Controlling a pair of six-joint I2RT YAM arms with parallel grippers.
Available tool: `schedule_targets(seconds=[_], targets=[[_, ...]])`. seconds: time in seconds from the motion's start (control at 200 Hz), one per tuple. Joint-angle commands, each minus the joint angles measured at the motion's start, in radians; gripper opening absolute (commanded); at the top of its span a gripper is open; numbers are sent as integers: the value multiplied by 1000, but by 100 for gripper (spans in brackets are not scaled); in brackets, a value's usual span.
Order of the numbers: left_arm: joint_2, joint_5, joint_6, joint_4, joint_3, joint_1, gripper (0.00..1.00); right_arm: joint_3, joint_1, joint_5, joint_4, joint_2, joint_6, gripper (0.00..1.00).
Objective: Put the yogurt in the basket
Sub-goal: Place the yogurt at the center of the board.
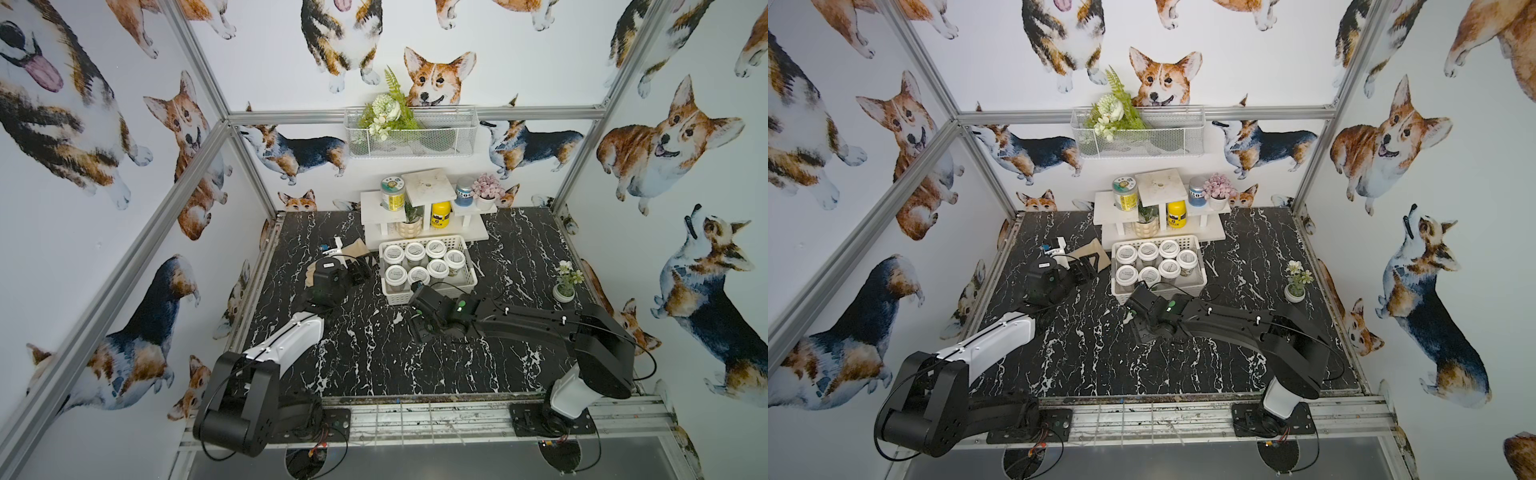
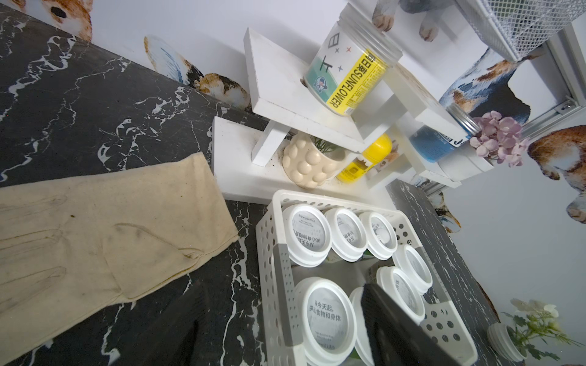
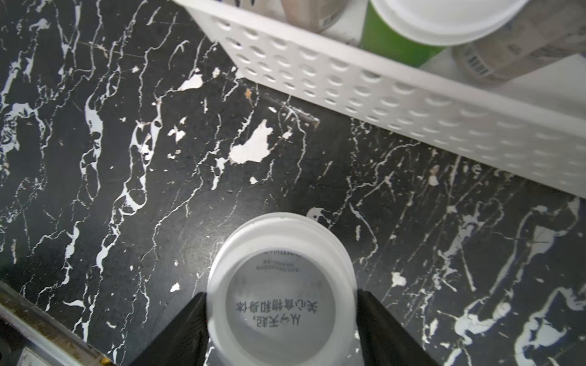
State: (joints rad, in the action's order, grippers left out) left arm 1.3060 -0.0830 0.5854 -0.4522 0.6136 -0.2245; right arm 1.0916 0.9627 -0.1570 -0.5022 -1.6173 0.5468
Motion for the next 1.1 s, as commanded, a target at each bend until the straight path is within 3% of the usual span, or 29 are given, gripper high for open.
schedule_targets(seconds=[0.0, 0.395, 0.48, 0.621, 1.096], targets=[[-1, -6, 0, -26, -2, 2, 82, -30, -30, -18, -99, 22, 2, 75], [-1, -6, 0, -26, -2, 1, 82, -88, -119, -40, -123, 101, -19, 75], [1, -6, -1, -26, -2, 1, 82, -82, -120, -40, -129, 116, -18, 84], [1, -5, 0, -26, 0, 1, 82, -67, -120, -47, -143, 135, -18, 89], [1, -6, 0, -26, -1, 1, 81, -50, -120, 19, -122, 153, -21, 84]])
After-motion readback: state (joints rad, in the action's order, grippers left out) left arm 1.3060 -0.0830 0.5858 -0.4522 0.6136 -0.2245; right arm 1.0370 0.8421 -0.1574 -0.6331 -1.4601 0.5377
